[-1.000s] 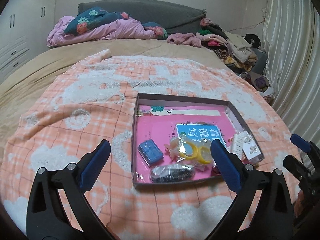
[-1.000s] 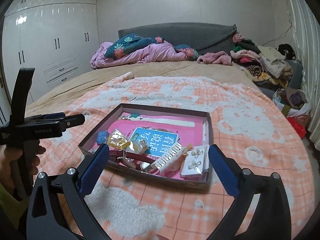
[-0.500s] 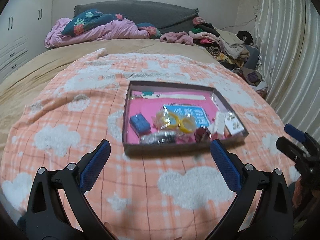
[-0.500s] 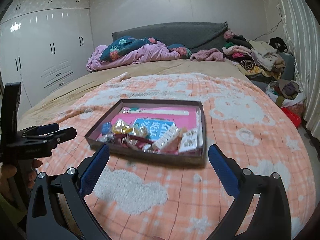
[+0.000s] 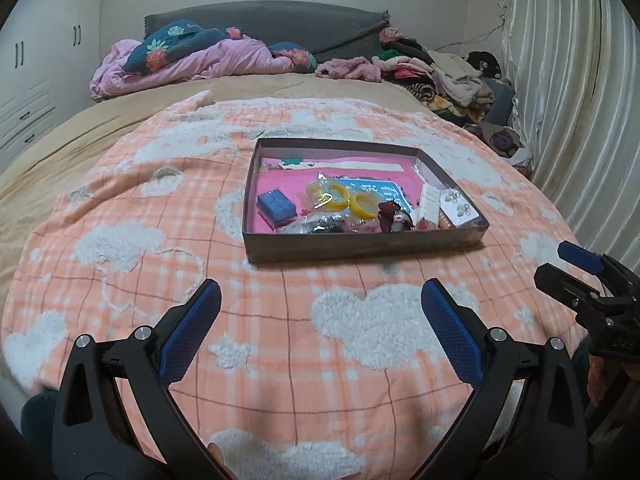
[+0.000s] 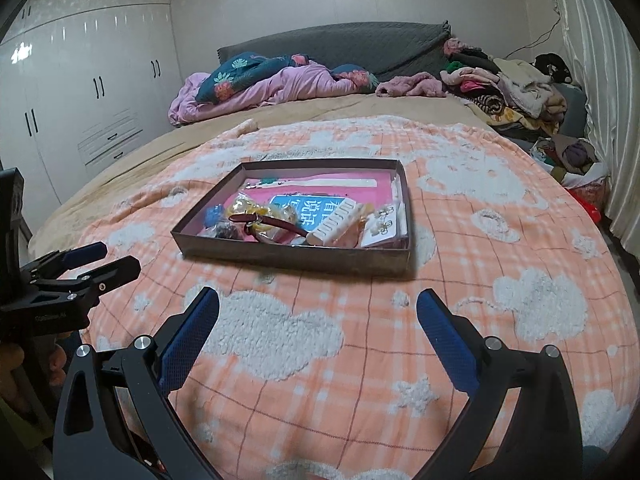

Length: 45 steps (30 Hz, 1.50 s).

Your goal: Organize jewelry

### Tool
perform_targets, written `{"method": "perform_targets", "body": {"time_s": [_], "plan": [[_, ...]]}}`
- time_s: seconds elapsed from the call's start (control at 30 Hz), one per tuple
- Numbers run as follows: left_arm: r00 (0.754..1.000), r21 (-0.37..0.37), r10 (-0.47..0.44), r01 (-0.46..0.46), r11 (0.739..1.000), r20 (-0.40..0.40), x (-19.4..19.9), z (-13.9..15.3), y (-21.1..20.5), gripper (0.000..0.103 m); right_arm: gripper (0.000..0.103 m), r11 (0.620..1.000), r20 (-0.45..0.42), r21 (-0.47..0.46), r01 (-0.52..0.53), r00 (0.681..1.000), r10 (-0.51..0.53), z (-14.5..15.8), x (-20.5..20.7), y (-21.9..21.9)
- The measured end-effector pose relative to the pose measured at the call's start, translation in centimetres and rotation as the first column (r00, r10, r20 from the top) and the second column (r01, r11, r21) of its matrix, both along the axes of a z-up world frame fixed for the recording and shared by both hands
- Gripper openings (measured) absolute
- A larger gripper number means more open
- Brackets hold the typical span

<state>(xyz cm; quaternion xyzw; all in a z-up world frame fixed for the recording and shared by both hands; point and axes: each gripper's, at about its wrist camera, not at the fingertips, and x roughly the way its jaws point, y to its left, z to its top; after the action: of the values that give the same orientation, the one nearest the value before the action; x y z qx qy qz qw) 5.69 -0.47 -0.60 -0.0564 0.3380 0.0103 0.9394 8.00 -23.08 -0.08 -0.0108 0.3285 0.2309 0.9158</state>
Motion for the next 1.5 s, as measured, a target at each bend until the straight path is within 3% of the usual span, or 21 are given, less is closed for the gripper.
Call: {"method": "perform_targets", "body": {"time_s": [1.5], "plan": [[1.000, 0.004, 0.002, -0.002, 1.000, -0.003, -0.35, 0.32, 0.17, 0.094, 0.099, 1.000, -0.009, -0.009, 0.006, 1.000, -0.006, 0.13, -0.18, -0.22]]}}
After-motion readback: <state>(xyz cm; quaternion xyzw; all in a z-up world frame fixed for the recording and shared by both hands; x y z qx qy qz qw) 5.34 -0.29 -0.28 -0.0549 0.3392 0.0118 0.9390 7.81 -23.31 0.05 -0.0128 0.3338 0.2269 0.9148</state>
